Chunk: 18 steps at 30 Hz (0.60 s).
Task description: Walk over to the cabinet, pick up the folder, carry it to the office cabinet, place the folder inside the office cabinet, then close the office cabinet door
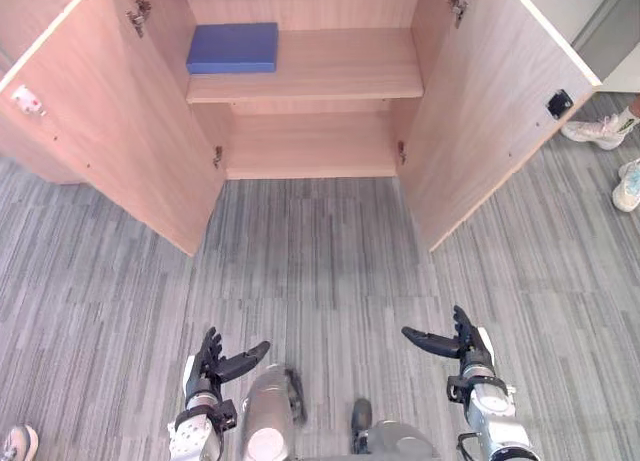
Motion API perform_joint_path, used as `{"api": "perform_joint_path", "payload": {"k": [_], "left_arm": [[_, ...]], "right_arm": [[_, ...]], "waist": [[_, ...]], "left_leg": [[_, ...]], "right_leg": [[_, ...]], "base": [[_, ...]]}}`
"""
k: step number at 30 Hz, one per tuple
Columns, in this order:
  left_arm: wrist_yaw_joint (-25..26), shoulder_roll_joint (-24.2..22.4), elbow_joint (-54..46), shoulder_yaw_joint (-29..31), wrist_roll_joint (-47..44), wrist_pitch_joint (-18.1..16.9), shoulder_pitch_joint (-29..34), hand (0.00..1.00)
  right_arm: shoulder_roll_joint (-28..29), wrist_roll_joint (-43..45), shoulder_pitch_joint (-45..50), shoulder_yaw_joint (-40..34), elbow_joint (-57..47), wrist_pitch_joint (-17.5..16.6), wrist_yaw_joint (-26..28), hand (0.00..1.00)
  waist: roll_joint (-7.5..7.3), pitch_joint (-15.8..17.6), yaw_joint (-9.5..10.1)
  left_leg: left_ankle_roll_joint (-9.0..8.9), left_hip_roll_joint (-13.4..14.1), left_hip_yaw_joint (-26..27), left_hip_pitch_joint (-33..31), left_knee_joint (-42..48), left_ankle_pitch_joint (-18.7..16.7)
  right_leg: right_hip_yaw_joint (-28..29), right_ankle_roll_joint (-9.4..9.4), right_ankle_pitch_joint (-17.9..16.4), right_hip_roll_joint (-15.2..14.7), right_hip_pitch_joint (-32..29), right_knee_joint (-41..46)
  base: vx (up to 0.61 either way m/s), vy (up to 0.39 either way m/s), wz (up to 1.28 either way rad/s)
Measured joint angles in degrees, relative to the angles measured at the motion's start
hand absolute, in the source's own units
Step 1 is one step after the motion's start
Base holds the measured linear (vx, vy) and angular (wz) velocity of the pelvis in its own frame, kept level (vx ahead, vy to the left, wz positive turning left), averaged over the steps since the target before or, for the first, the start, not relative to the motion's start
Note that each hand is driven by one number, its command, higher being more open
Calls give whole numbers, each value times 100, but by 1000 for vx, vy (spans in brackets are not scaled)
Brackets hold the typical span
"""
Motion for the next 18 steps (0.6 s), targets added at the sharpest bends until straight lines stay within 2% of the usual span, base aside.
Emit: {"api": "perform_joint_path", "payload": {"k": [1, 2, 3, 4, 5, 6, 7, 8, 9, 10, 12, 13, 14, 15, 16, 17, 18], "left_arm": [[22, 41, 24, 11, -3, 1, 33, 100], [34, 93, 54, 1, -9, 8, -158, 100], [24, 86, 50, -2, -9, 5, -314, 100], [28, 72, 31, 14, -11, 4, -339, 100], [32, 21, 11, 121, -8, 2, -311, 100], [39, 35, 69, 131, -6, 2, -280, 100], [33, 123, 224, 85, 7, 11, -256, 100], [37, 169, 267, 64, 16, 29, -257, 100], [52, 249, 290, -19, 19, 60, -187, 100], [49, 276, 282, -41, 17, 55, -152, 100], [49, 304, 287, -21, 15, 54, -135, 100], [47, 331, 288, -20, 14, 55, -150, 100], [44, 347, 289, -16, 12, 53, -208, 100], [45, 352, 289, -13, 9, 52, -237, 100], [47, 366, 284, -10, 8, 48, -274, 100], [43, 395, 286, -18, 11, 48, -280, 100], [33, 277, 418, -10, 33, 46, -359, 100]], "right_arm": [[38, 0, 15, -2, 55, -5, -11, 100], [62, 53, 9, 0, 55, 12, -32, 100], [60, 101, 29, -11, 78, 51, -47, 100], [71, 109, 26, 0, 91, 55, -46, 100], [130, 105, 12, 11, 151, 54, -11, 100], [192, 94, 15, 10, 212, 53, 10, 100], [275, 92, 49, 31, 271, 54, 25, 100], [296, 92, 64, 90, 281, 54, 26, 100], [299, 89, 92, 236, 279, 54, 42, 100], [303, 89, 146, 338, 286, 64, 41, 100], [329, 83, 162, 428, 312, 81, 48, 100], [330, 77, 146, 469, 365, 83, 54, 100], [325, 77, 133, 475, 369, 83, 55, 100], [322, 77, 125, 475, 371, 85, 55, 100], [323, 72, 124, 477, 370, 91, 57, 100], [314, 64, 181, 482, 365, 95, 57, 100], [203, 61, 267, 459, 408, 105, 51, 100]], "waist": [[-74, -17, 44], [-185, -44, -18], [-205, -53, -46], [-213, -63, -59], [-217, -68, -24], [-229, -59, -29], [-294, -100, -50], [-322, -119, -90], [-344, -136, -184], [-319, -148, -234], [-288, -130, -287], [-278, -130, -334], [-256, -120, -365], [-246, -114, -397], [-243, -115, -448], [-305, -152, -480], [-173, -175, -473]], "left_leg": [[495, -96, -25, 56, 35, 516], [598, -287, -25, 9, 49, 485], [690, -419, -17, 20, 116, 336], [676, -444, -19, 54, 274, 148], [659, -474, -26, 232, 666, -384], [606, -456, 21, 505, 747, -707], [569, -538, 78, 916, 708, -1051], [587, -593, 84, 1101, 644, -1128], [593, -667, 78, 1479, 434, -1229], [592, -692, 78, 1867, 132, -1267], [575, -658, 59, 2267, -117, -1252], [544, -607, 42, 2522, -222, -1333], [488, -535, 15, 2711, -353, -1367], [440, -483, -22, 2796, -406, -1394], [328, -423, -90, 2921, -468, -1458], [43, -433, -157, 3143, -465, -1632], [-194, -299, -285, 3334, -327, -1811]], "right_leg": [[108, 109, -114, -91, 113, 19], [69, 166, -145, -284, 24, 190], [81, 267, 5, -397, 22, 257], [110, 408, 103, -444, 108, 282], [313, 541, 77, -528, 114, 907], [423, 705, -18, -557, -97, 1845], [490, 1119, 337, -743, -725, 3582], [496, 1114, 576, -823, -1077, 4347], [438, 801, 347, -906, -1658, 5286], [226, 481, 55, -911, -2127, 5467], [-166, 256, -253, -854, -2528, 5039], [-404, 133, -367, -720, -2774, 4278], [-504, 66, -337, -511, -2993, 3367], [-514, 8, -201, -376, -3062, 2841], [-468, -57, 196, -158, -3090, 1956], [-280, -170, 1300, 46, -3012, 961], [-257, -471, 1937, 147, -2898, 1058]], "base": [[610, 241, -24], [583, 232, 21], [550, 234, 42], [594, 289, 6], [472, 237, -21], [545, 228, -35], [346, 106, -24], [430, 110, -10], [538, 116, 2], [548, 96, 3], [450, 25, 2], [537, -36, 13], [544, -57, 19], [558, -89, 29], [580, -113, 39], [743, -160, 44], [632, -132, 29]]}}
